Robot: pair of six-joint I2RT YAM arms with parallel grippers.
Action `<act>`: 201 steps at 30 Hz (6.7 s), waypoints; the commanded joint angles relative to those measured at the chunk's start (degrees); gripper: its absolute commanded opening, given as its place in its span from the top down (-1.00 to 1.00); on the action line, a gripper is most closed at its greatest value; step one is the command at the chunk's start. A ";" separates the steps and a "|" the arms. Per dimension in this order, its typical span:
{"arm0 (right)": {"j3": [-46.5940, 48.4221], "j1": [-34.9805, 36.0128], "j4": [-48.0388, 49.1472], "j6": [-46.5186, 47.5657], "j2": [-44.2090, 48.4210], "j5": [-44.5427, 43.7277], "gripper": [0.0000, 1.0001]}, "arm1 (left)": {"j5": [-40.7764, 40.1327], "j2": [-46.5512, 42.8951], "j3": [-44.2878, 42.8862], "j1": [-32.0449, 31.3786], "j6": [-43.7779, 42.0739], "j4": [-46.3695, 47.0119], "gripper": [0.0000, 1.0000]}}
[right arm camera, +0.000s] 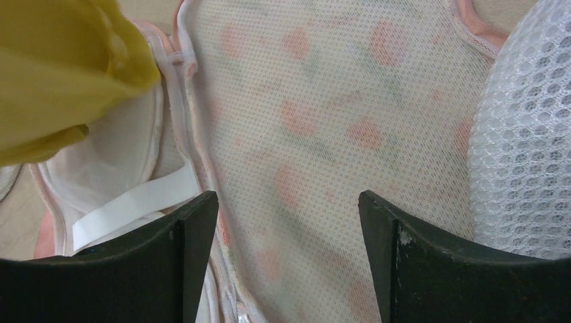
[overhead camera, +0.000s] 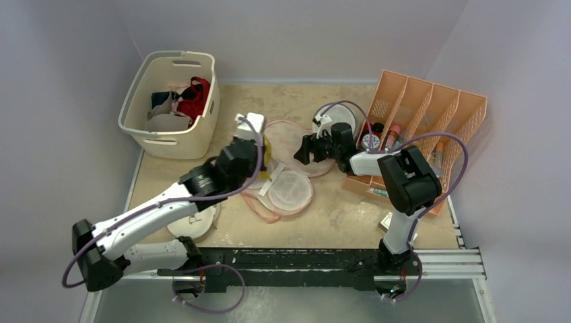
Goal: Unzip the laundry bag and remove the bra
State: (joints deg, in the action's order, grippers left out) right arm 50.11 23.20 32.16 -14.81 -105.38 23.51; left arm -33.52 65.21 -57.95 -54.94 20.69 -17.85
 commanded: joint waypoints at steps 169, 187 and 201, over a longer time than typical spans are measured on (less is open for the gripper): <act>5.79 0.87 -26.00 -5.73 5.89 -44.01 0.31 | 35.89 9.21 -7.98 41.84 6.21 24.33 -0.58; 3.20 1.04 -22.30 -5.56 4.65 -40.44 0.91 | 36.04 9.13 -8.14 41.84 6.09 24.24 -0.58; 1.31 2.81 -11.84 -0.50 19.69 -19.24 1.00 | 35.87 9.08 -8.10 41.84 6.03 24.04 -0.58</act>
State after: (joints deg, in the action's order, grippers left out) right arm 51.27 25.85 14.59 -16.27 -88.92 -3.25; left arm 2.57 74.43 -63.31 -13.15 27.83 4.60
